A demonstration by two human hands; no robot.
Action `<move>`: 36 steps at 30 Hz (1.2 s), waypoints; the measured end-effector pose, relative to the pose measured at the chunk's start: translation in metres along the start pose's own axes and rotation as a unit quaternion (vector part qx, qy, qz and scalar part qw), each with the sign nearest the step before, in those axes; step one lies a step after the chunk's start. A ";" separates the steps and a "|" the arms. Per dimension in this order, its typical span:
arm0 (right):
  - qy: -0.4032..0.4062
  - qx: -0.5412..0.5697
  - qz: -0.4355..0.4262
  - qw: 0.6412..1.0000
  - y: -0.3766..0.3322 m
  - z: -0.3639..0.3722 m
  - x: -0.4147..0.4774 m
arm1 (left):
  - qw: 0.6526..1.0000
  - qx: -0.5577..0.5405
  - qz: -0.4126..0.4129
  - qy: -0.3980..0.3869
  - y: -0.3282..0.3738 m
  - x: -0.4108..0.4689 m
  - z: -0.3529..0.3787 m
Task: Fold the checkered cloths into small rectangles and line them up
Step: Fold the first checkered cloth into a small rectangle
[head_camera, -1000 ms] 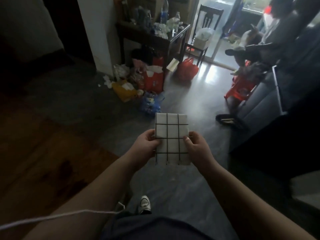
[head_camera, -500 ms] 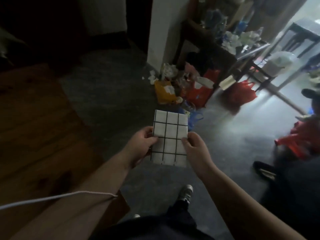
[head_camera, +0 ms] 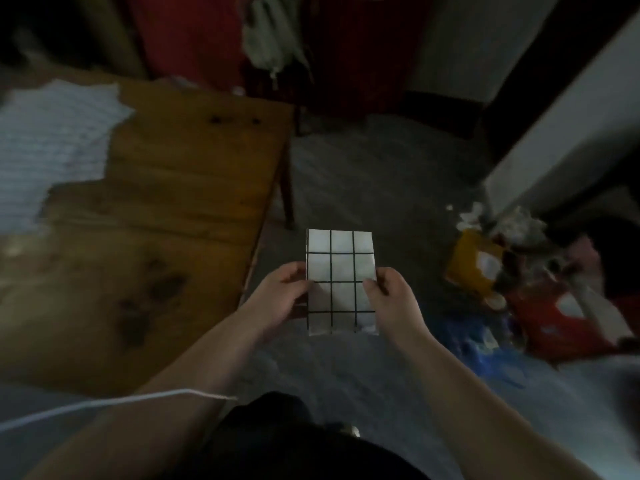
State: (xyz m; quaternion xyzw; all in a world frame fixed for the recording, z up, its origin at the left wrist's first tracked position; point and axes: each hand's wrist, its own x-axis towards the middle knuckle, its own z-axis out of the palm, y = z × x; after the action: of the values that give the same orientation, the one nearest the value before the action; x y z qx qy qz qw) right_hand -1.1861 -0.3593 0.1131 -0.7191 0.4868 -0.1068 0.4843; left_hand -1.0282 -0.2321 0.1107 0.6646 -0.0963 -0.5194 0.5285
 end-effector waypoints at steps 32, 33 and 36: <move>-0.537 -0.234 -0.111 0.803 -0.119 0.317 0.098 | 0.802 -0.395 -0.069 0.443 -0.126 -0.006 -0.179; -0.541 -0.242 -0.114 0.797 -0.116 0.321 0.100 | 0.794 -0.397 -0.072 0.454 -0.127 -0.002 -0.177; -0.545 -0.264 -0.131 0.785 -0.105 0.331 0.110 | 0.761 -0.425 -0.078 0.483 -0.131 0.004 -0.174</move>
State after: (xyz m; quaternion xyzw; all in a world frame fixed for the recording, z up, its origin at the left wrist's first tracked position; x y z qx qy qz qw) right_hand -0.8611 -0.2451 -0.0060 -0.8145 0.0527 0.3730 0.4413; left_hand -0.9436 -0.0741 -0.0138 0.5397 0.4549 -0.1562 0.6909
